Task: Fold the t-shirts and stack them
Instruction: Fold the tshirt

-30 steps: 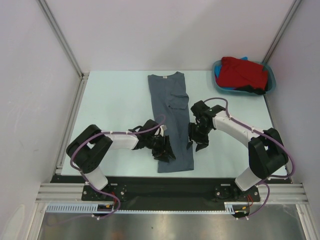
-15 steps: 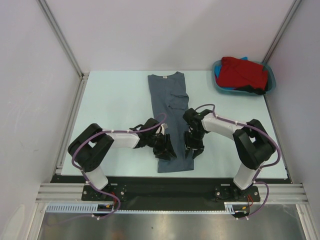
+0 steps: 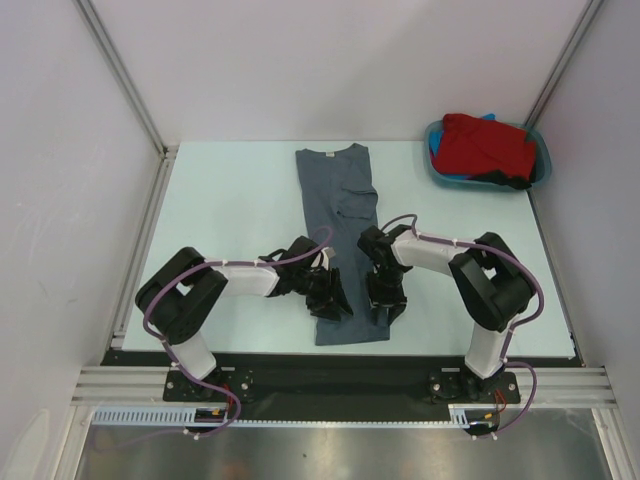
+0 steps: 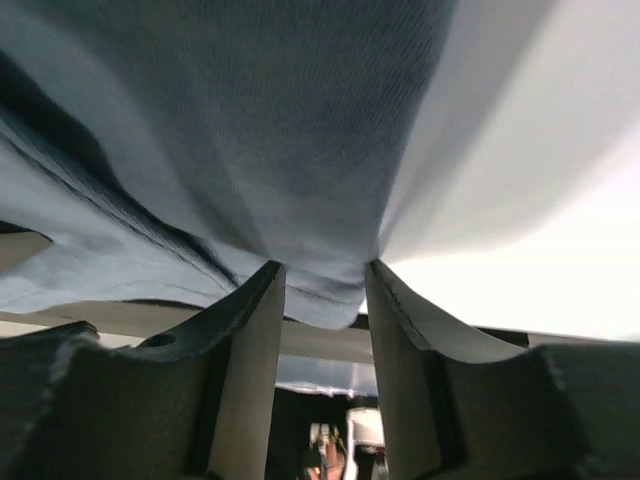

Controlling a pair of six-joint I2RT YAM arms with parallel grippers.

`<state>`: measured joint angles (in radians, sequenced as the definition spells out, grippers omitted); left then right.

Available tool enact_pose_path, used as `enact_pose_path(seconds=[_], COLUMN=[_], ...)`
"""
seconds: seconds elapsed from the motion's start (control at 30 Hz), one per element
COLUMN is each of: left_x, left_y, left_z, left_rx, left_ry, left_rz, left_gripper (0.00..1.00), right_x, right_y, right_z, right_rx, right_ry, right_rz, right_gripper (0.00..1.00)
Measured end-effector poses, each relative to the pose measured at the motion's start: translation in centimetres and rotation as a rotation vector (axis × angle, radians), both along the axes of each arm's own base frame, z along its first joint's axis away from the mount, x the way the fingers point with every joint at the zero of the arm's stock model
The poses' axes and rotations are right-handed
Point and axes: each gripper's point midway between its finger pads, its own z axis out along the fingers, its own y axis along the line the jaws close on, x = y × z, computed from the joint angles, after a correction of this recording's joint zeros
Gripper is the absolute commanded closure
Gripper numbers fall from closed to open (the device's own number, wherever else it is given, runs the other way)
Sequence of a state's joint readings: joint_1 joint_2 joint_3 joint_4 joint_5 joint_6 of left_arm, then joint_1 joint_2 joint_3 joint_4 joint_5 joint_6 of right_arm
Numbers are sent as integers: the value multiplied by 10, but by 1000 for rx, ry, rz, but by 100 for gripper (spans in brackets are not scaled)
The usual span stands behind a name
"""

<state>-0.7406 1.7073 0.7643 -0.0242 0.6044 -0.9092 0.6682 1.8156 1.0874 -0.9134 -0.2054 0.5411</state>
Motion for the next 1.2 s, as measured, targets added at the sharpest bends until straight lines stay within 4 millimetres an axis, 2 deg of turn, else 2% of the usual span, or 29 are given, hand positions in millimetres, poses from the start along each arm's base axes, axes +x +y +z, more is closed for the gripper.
enact_pose_path(seconds=[0.07, 0.2, 0.3, 0.43, 0.47, 0.67, 0.77, 0.8, 0.9, 1.0, 1.07, 1.2], left_x=[0, -3, -3, -3, -3, -3, -3, -3, -4, -5, -4, -5], left_y=[0, 2, 3, 3, 3, 3, 5, 5, 8, 11, 12, 12], left_z=[0, -3, -3, -2, -3, -3, -5, -6, -9, -11, -12, -13], left_rx=[1, 7, 6, 4, 4, 5, 19, 25, 45, 61, 67, 71], left_ry=[1, 12, 12, 10, 10, 10, 10, 12, 17, 21, 20, 20], left_rz=[0, 5, 5, 4, 5, 5, 10, 14, 18, 22, 24, 24], left_gripper=[50, 50, 50, 50, 50, 55, 65, 72, 76, 76, 77, 80], right_x=[0, -1, -1, -1, -1, 0, 1, 1, 2, 2, 2, 2], right_y=[-1, -6, -4, -4, -4, -6, -8, -9, -11, -13, -13, -13], right_z=[-1, -2, -2, -1, -1, 0, 2, 3, 7, 9, 9, 9], right_rx=[-14, -44, -43, -49, -50, -62, -75, -77, -79, -84, -86, -88], right_ry=[-4, -10, -11, -15, -15, -24, -40, -44, -55, -60, -59, -60], right_rz=[9, 29, 37, 43, 43, 48, 52, 52, 56, 57, 57, 61], right_gripper=[61, 85, 94, 95, 98, 96, 92, 88, 78, 78, 81, 98])
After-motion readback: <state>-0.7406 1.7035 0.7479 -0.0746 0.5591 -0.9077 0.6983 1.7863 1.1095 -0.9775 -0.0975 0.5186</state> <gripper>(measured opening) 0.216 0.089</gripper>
